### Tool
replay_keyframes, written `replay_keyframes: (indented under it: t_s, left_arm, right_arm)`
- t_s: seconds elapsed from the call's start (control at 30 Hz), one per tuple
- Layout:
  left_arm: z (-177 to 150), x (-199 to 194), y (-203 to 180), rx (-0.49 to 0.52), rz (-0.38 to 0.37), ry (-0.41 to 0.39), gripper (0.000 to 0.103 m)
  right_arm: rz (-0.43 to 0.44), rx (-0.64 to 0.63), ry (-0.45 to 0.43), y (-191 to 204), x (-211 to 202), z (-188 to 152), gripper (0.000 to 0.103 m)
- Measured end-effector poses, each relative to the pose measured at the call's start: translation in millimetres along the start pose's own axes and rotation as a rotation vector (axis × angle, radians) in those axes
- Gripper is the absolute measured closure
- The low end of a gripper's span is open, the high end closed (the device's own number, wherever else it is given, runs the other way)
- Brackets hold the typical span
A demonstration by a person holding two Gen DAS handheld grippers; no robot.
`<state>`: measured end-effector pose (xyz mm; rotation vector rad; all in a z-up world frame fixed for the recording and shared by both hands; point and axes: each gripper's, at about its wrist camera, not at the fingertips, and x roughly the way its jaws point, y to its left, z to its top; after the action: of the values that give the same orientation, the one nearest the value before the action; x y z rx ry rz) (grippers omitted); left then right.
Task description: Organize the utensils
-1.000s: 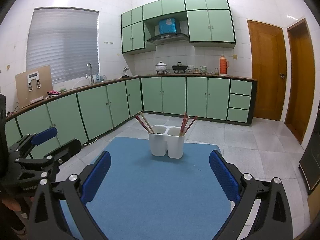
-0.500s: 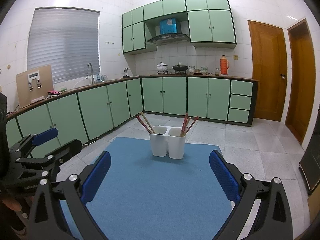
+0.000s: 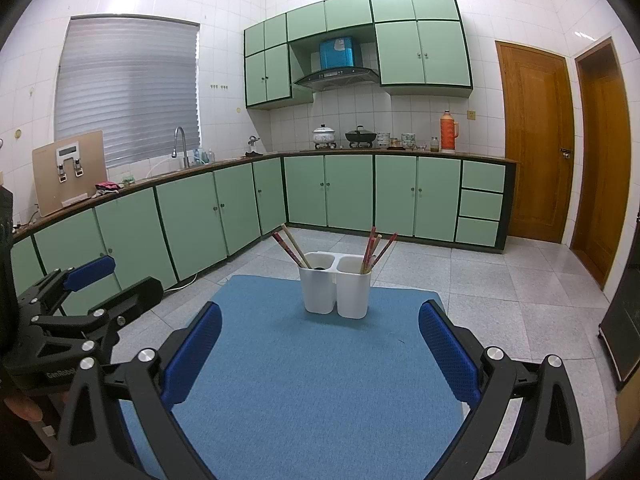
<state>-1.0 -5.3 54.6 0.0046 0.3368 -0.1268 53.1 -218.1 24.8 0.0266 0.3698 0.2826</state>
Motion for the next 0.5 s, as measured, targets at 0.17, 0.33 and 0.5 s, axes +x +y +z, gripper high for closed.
replay_keyframes:
  t_s: [0.17,0.33,0.5]
  left_arm:
    - [-0.1,-0.1,0.5,0.000,-0.001,0.000,0.006]
    - [0.8,-1.3,0.8,-0.002,0.000,-0.001,0.006]
    - [0.9,-1.5,1.3,-0.002,0.001,-0.002,0.006]
  right_arm:
    - [-0.001,0.000,0.001,0.0,-0.2,-0.4,0.006]
    - [-0.001,-0.001,0.001,0.1,0.0,-0.5,0.006]
    - [-0.001,0.000,0.001,0.2,0.1,-0.5,0.006]
